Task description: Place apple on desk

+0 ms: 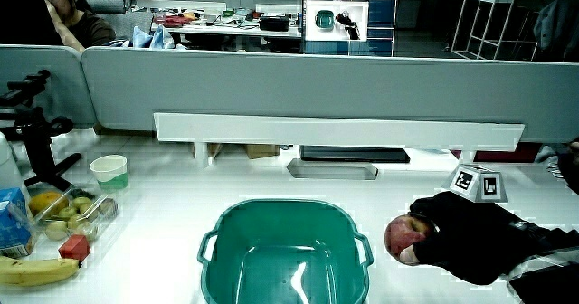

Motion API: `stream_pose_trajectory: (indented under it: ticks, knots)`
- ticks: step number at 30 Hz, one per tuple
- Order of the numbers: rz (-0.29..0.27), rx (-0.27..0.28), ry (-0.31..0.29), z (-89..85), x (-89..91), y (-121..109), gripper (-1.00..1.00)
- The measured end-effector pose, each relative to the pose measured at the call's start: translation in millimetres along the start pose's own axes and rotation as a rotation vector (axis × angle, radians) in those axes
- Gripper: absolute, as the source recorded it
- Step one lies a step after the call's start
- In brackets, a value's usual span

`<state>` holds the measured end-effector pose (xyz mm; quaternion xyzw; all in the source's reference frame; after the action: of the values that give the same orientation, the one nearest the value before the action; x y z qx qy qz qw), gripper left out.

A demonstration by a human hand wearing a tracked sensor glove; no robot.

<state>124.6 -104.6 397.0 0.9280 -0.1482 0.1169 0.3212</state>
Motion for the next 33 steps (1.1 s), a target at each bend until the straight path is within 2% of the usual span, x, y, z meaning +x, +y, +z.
stream_pose_trajectory:
  ticks: [7,10,17,21,22,28,33]
  knots:
    - [-0.074,-0.027,-0.002,-15.9,26.3,3,0.0]
    - [-0.085,-0.052,0.013,-24.3,33.9,7,0.0]
    - [-0.131,-0.096,0.005,-41.7,50.4,13,0.0]
    - [-0.158,-0.107,-0.016,-49.1,56.1,15,0.0]
    - [-0.148,-0.119,0.0,-50.7,56.9,16,0.0]
    - [-0.169,-0.14,-0.02,-61.3,61.9,19,0.0]
    - [-0.176,-0.132,-0.01,-59.0,61.1,16,0.0]
